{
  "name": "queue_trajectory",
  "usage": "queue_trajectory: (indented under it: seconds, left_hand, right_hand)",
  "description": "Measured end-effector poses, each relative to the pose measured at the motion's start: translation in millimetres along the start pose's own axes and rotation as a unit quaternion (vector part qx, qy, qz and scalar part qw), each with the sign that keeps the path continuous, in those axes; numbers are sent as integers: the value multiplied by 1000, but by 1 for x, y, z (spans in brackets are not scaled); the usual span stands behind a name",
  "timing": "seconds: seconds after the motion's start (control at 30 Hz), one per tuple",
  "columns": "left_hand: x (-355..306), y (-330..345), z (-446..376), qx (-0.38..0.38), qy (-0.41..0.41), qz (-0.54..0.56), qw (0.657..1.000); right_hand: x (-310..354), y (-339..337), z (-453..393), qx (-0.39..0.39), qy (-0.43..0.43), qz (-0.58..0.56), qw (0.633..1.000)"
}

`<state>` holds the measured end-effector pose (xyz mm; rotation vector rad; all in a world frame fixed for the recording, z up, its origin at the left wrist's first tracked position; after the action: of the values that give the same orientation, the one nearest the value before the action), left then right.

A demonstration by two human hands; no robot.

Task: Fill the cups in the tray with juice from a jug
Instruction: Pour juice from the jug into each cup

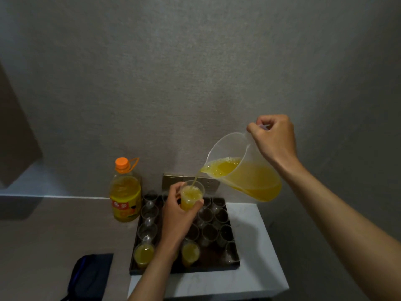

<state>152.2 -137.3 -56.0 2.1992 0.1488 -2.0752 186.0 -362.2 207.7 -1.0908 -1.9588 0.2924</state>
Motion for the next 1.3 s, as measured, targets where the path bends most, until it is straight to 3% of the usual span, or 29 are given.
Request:
queue_trajectory:
  seconds: [1.07,1.3]
  left_hand:
    - [-5,4,8,-2,5,7,1000]
    - [-9,12,10,6,5,0,1000]
  right_hand:
    - [4,0,9,15,-11,-24,1000]
    - [-10,0,17,14,23,-25,999]
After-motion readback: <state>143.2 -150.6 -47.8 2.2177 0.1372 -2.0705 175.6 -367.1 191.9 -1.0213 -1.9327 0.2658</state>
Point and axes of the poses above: each hand's wrist, its own z-axis away from the middle knuckle, its own y-axis out of the palm, x = y × z, the point moved 10 cm from there along -z, towards the middle knuckle
